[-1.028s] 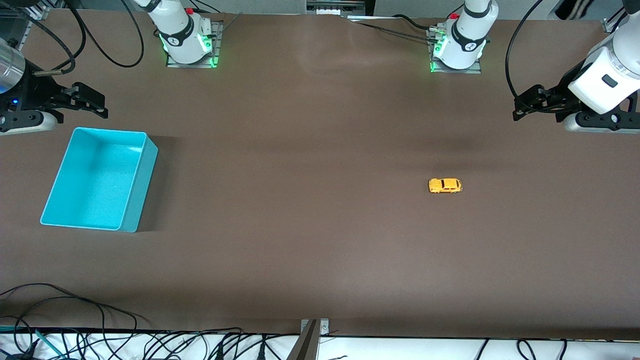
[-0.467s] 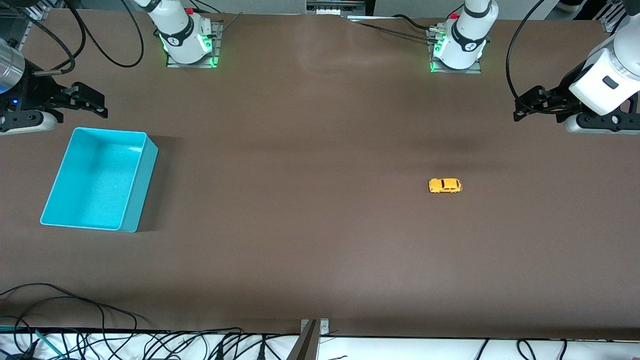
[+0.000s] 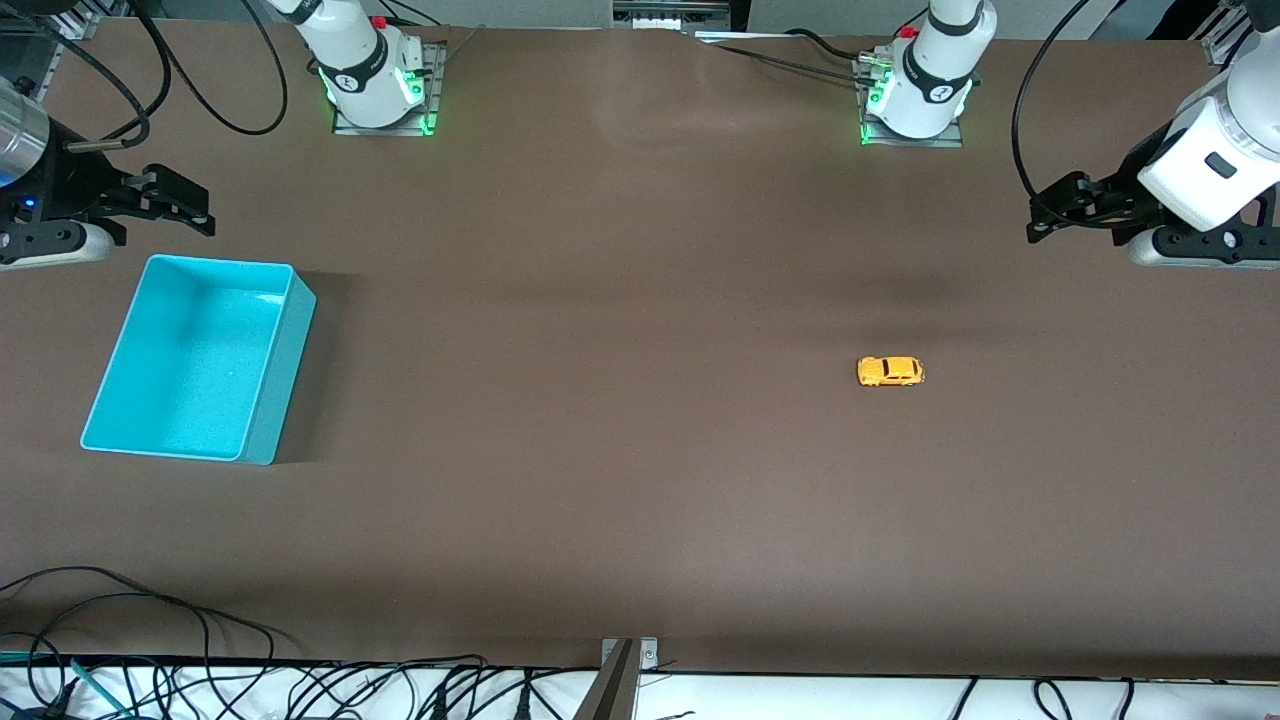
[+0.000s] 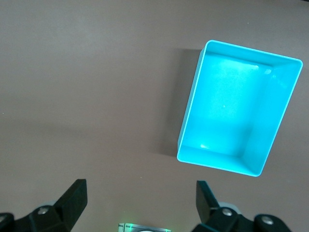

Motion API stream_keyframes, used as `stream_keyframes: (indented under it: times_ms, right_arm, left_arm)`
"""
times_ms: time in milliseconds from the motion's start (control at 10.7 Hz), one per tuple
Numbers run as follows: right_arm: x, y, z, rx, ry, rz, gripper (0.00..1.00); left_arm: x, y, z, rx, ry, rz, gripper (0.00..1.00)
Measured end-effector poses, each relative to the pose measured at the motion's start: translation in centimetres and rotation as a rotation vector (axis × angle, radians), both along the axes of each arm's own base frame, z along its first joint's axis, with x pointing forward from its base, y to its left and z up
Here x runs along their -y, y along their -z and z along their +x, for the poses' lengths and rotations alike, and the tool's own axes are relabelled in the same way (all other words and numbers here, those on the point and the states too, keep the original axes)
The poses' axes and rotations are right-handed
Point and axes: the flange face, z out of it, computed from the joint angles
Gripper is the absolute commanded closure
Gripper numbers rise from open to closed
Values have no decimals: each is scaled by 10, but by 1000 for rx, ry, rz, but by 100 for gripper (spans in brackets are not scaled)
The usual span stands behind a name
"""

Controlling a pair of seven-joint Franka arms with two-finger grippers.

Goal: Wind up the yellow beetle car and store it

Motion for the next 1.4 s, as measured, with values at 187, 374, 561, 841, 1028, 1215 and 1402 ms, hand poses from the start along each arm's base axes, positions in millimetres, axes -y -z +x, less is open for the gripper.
stream_keyframes:
  times_ms: [187, 374, 561, 841, 1028, 1215, 1402]
  right_arm:
    - [1, 0, 0, 0, 1, 0, 0]
    - [1, 0, 0, -1, 0, 0, 0]
    - [2, 0, 0, -2, -9, 1, 0]
    - [4, 0, 0, -2, -16, 2, 0]
    - [4, 0, 0, -2, -17, 2, 0]
    - [4, 0, 0, -3, -24, 2, 0]
    - [4, 0, 0, -3, -26, 3, 0]
  left_arm:
    - [0, 0, 0, 0, 0, 0, 0]
    - [0, 0, 0, 0, 0, 0, 0]
    - [0, 0, 0, 0, 0, 0, 0]
    - [-1, 0, 0, 0, -1, 0, 0]
    - [-2, 0, 0, 0, -4, 0, 0]
    - [-3, 0, 0, -1, -5, 0, 0]
    - [-9, 1, 1, -2, -16, 0, 0]
